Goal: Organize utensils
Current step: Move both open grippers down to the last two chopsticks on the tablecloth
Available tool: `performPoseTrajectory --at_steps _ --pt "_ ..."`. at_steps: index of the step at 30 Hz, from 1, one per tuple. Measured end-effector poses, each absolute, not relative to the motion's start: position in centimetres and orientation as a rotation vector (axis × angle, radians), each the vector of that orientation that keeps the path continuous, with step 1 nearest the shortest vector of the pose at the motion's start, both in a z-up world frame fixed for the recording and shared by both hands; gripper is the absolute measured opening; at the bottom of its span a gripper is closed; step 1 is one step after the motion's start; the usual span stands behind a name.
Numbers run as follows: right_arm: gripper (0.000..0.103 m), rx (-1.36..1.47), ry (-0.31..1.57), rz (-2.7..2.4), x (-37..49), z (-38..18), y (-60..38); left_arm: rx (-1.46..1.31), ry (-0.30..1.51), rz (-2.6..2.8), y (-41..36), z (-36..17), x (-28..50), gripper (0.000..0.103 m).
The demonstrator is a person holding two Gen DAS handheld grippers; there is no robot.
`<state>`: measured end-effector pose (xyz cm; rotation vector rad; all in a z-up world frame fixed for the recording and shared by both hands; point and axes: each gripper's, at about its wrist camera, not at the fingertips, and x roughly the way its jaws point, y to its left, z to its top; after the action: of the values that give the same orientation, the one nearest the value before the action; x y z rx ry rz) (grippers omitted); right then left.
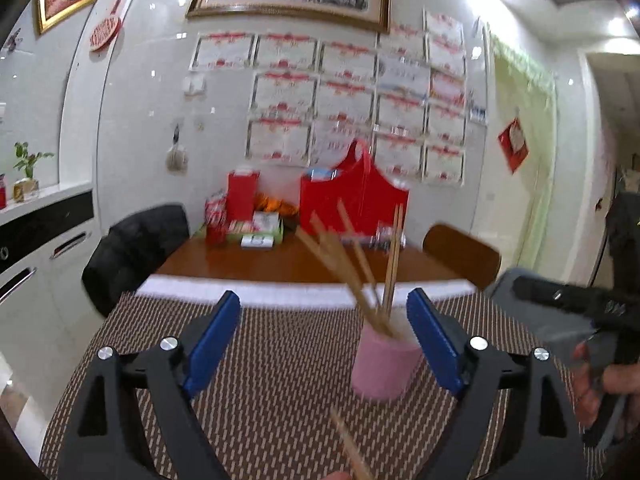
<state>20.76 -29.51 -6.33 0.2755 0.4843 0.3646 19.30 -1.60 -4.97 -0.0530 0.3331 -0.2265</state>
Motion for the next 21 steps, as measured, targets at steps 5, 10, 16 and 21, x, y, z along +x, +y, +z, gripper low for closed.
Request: performPoseTrajectory --at_steps 5,10,16,21 --pt "0.096 0.284 0.544 0.348 17.5 -8.4 -29.5 -0.024 0.476 -0.213 -1.4 -8.8 16.5 0.084" --pt "0.096 0.308 0.595 0.336 15.0 -10.9 -29.9 0.002 0.615 -0.213 -2.1 -12.5 14.6 0.084" --pt "0.096 0.334 0.636 0.330 13.4 -12.8 -30.2 0.064 0.732 -0.203 -3.0 -15.7 13.3 0.084" --pt "0.096 0.337 0.659 0.338 12.7 -13.8 -29.8 0.134 0.821 -0.210 -4.3 -17.5 13.4 0.084"
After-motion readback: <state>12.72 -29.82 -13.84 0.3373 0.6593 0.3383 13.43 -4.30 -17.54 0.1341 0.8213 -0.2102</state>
